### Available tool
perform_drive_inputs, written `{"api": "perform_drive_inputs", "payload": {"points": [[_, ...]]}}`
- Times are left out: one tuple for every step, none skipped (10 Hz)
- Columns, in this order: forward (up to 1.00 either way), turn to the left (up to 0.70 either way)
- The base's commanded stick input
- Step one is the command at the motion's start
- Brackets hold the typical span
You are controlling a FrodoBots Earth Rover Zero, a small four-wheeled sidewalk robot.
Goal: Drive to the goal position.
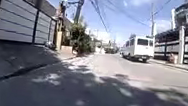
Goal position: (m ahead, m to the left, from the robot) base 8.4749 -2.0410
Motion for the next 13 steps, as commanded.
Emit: {"api": "perform_drive_inputs", "payload": {"points": [[1.00,0.03],[1.00,0.03],[1.00,0.03],[1.00,0.03],[1.00,0.03],[1.00,0.03],[1.00,0.03],[1.00,-0.07],[1.00,-0.19],[1.00,-0.31],[1.00,-0.37],[1.00,-0.37],[1.00,-0.37]]}}
